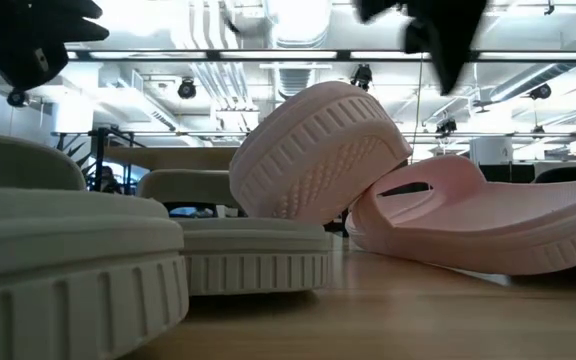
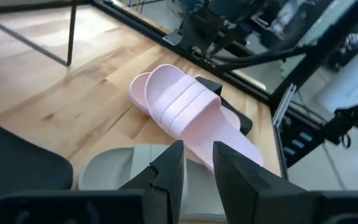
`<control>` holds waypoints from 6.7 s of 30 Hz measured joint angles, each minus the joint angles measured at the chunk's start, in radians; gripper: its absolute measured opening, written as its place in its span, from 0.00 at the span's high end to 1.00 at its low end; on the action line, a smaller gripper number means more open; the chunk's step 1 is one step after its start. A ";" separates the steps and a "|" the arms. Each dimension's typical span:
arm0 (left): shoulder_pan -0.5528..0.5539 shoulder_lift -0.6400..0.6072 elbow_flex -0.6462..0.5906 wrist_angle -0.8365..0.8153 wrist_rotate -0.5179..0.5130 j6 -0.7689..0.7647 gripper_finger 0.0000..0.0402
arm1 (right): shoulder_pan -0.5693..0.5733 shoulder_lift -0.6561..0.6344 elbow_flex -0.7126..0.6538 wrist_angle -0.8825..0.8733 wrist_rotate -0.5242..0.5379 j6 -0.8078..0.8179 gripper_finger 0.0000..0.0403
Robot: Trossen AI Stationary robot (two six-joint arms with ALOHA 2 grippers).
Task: Pick and place slides into the shelf
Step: Move the black slider under the shelf
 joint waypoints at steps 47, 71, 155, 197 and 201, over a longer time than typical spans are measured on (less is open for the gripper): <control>0.000 -0.132 -0.025 -0.181 0.018 -0.006 0.82 | 0.354 -0.104 -0.460 0.173 0.354 0.458 0.41; 0.002 -0.133 -0.024 -0.180 -0.049 -0.035 0.82 | 0.352 -0.104 -0.578 0.232 0.534 0.305 0.43; 0.002 -0.062 -0.025 -0.153 -0.036 -0.138 0.82 | 0.346 -0.387 -0.467 0.131 0.400 0.375 0.97; 0.002 -0.081 -0.019 -0.152 -0.019 -0.284 0.82 | -0.288 0.581 0.508 0.321 0.550 -0.645 0.95; 0.002 -0.081 -0.019 -0.152 0.002 -0.284 0.82 | -0.292 0.647 0.586 0.330 0.632 -0.657 0.86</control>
